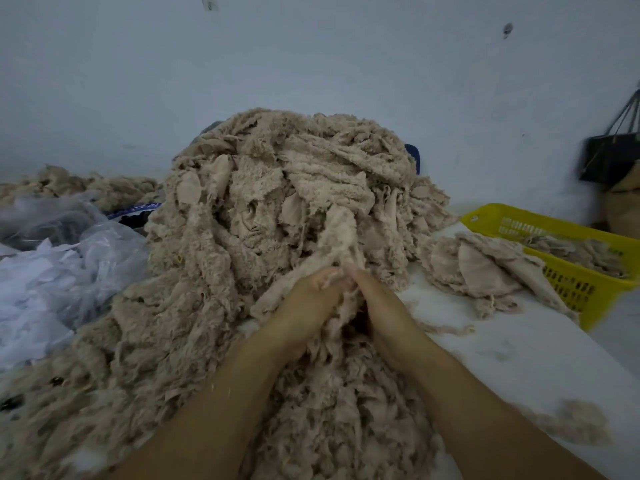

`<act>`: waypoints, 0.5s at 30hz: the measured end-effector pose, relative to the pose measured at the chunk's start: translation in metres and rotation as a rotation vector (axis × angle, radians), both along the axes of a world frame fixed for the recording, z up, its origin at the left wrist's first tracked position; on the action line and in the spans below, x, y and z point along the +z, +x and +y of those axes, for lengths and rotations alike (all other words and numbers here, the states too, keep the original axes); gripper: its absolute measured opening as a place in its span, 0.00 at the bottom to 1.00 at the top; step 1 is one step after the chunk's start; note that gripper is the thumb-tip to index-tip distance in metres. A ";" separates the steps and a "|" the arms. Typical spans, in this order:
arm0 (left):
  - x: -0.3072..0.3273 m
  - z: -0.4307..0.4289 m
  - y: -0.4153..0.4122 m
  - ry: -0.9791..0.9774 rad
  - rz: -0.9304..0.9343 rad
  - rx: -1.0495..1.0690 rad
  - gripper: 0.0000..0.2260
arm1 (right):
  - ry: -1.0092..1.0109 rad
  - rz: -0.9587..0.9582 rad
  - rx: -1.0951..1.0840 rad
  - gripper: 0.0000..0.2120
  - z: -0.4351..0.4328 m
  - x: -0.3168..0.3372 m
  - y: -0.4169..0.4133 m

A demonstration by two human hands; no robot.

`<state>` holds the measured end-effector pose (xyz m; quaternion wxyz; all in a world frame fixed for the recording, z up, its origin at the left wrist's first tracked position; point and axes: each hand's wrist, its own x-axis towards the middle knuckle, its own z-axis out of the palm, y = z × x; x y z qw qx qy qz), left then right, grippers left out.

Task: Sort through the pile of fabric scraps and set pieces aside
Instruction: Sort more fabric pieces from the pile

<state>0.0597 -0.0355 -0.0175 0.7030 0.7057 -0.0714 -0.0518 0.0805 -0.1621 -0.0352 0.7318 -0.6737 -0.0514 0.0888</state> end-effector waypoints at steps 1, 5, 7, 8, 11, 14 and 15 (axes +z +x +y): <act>0.000 0.000 -0.001 0.092 -0.024 -0.050 0.07 | 0.034 0.034 -0.034 0.17 -0.001 0.002 0.001; 0.003 0.009 -0.001 0.154 0.026 -0.177 0.10 | 0.235 0.161 -0.081 0.14 -0.008 0.011 0.001; 0.001 0.016 0.001 0.124 0.090 -0.234 0.17 | 0.304 0.212 -0.089 0.15 -0.009 0.012 0.001; -0.002 0.019 0.003 0.128 0.110 -0.249 0.12 | 0.309 0.216 -0.098 0.15 -0.010 0.013 0.001; -0.004 0.015 0.002 0.208 0.093 -0.093 0.19 | 0.105 0.048 -0.143 0.14 -0.007 0.009 0.003; -0.005 0.016 0.009 0.157 0.027 0.082 0.20 | -0.345 -0.285 -0.107 0.17 -0.003 0.002 -0.001; -0.003 0.016 0.009 0.136 0.029 0.095 0.21 | -0.419 -0.366 -0.048 0.17 0.000 0.000 -0.004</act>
